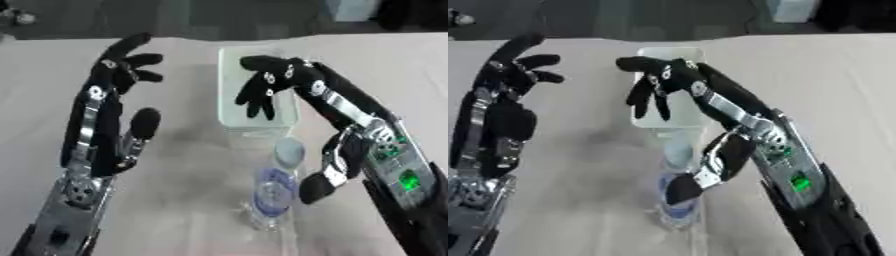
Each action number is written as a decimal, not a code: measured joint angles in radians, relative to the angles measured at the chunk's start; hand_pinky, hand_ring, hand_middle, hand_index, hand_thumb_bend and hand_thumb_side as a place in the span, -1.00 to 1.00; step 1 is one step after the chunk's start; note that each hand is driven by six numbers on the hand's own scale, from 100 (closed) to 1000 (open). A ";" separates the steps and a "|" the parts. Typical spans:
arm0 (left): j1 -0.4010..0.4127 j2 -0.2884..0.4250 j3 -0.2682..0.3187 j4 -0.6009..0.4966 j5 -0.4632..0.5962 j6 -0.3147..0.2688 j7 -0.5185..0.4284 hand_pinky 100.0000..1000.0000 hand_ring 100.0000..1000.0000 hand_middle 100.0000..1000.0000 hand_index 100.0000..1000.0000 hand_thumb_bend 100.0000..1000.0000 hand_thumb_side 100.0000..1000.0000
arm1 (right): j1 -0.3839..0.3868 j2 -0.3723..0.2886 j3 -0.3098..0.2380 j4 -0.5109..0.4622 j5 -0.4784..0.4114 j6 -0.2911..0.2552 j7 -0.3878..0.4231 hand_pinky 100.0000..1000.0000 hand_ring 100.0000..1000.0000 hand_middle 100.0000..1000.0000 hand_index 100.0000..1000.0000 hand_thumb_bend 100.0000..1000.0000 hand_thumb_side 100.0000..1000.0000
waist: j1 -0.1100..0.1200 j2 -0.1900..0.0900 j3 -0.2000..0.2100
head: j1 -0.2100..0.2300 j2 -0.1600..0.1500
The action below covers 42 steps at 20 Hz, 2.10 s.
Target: Pick up objects on the table and place them in the box.
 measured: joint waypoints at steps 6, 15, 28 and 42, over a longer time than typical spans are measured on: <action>0.000 -0.008 0.000 0.007 0.000 -0.002 0.002 0.16 0.50 0.65 0.83 -0.12 0.50 | 0.007 0.029 0.032 0.016 -0.149 0.031 0.065 -0.44 0.29 0.00 1.00 0.40 0.08 | -0.001 0.000 0.003 | 0.000 -0.007; 0.001 -0.008 0.000 0.013 0.000 -0.004 0.003 0.16 0.50 0.65 0.83 -0.13 0.50 | 0.010 0.028 0.036 0.016 -0.323 0.099 0.165 -0.39 0.32 0.02 1.00 0.43 -0.14 | -0.001 -0.003 -0.009 | 0.000 -0.007; 0.008 -0.008 0.000 0.021 -0.002 -0.004 0.004 0.16 0.50 0.65 0.83 -0.13 0.51 | 0.036 -0.057 0.057 0.001 -0.455 0.164 0.257 -0.26 0.37 0.04 1.00 0.36 -0.25 | -0.003 -0.006 -0.021 | -0.001 -0.006; 0.009 -0.008 0.000 0.023 -0.002 -0.004 0.004 0.17 0.50 0.64 0.83 -0.14 0.51 | 0.036 -0.041 0.042 0.033 -0.466 0.177 0.288 -0.28 0.38 0.03 1.00 0.44 -0.10 | 0.003 -0.006 -0.014 | -0.001 0.001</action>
